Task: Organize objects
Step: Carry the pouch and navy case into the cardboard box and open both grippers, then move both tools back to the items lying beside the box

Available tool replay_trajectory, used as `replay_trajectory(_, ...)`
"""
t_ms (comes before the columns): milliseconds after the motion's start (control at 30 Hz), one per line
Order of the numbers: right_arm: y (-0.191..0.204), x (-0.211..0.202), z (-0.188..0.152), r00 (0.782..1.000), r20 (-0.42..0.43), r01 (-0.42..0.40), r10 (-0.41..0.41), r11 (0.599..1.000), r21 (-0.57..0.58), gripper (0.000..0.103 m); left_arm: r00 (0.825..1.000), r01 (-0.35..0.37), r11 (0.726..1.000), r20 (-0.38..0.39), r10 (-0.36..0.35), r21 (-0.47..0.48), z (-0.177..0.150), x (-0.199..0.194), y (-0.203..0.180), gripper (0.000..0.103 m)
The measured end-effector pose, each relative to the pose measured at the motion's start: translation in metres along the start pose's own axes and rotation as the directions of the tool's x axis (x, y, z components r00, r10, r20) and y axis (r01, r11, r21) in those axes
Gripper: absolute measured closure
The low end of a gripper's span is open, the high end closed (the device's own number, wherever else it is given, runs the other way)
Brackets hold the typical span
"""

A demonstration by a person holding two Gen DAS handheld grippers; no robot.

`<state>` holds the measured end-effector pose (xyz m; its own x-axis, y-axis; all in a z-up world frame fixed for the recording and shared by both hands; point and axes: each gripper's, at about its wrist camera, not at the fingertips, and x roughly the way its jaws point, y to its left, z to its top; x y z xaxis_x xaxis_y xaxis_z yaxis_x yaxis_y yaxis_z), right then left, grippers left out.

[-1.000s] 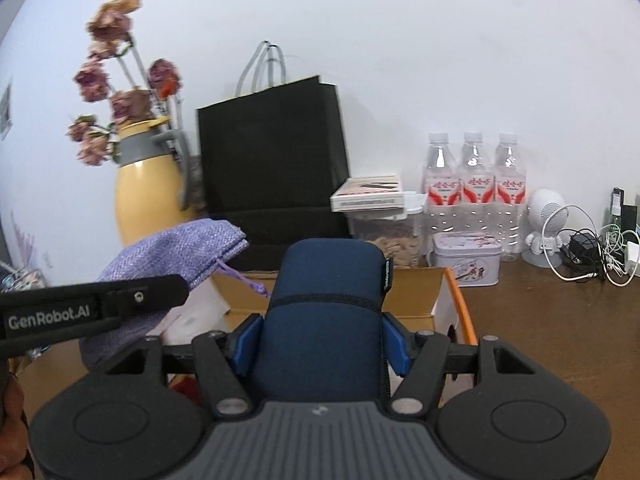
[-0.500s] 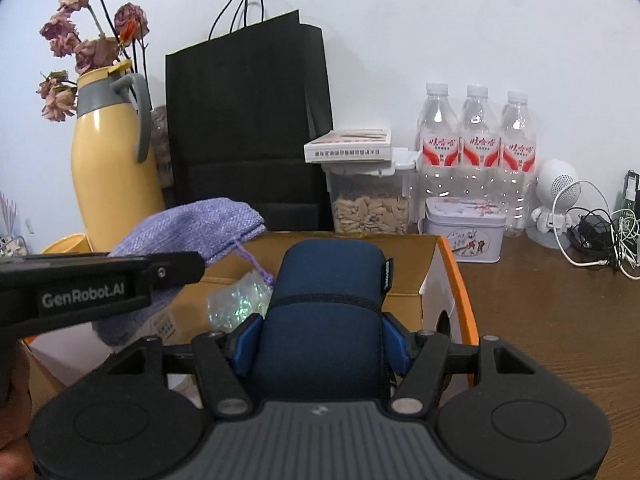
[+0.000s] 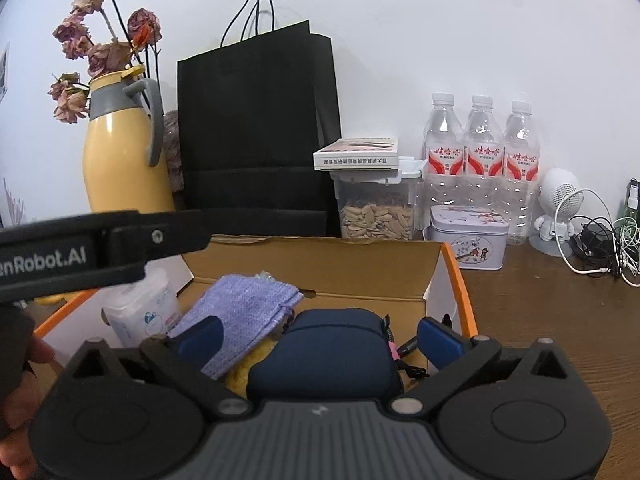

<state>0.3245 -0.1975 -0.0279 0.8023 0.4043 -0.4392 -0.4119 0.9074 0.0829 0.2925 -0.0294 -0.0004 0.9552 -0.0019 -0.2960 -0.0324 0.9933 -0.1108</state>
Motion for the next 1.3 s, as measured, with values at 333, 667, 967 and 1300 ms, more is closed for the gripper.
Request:
replay_trajectory(333, 0.001, -0.001, -0.001, 1.000, 0.016, -0.002, 0.002, 1.000, -0.004, 0.000, 1.000, 0.017, 1.000, 0.009, -0.017, -0.005, -0.001, -0.004, -0.001, 0.000)
replay_trajectory(667, 0.005, -0.010, 0.001, 0.998, 0.059, 0.005, -0.004, 1.000, -0.016, 0.000, 0.996, 0.009, 1.000, 0.085, -0.009, -0.004, 0.008, -0.031, -0.001, 0.000)
replay_trajectory(967, 0.016, -0.033, -0.007, 0.995, 0.100, -0.002, 0.008, 0.998, -0.058, 0.000, 0.996, -0.014, 1.000, 0.091, 0.016, -0.019, 0.000, -0.069, 0.012, 0.000)
replay_trajectory(1300, 0.024, -0.075, -0.032, 0.995, 0.100, -0.018, 0.026, 0.997, -0.080, 0.000, 0.999, -0.008, 1.000, 0.047, 0.008, -0.003, -0.020, -0.103, 0.026, 0.000)
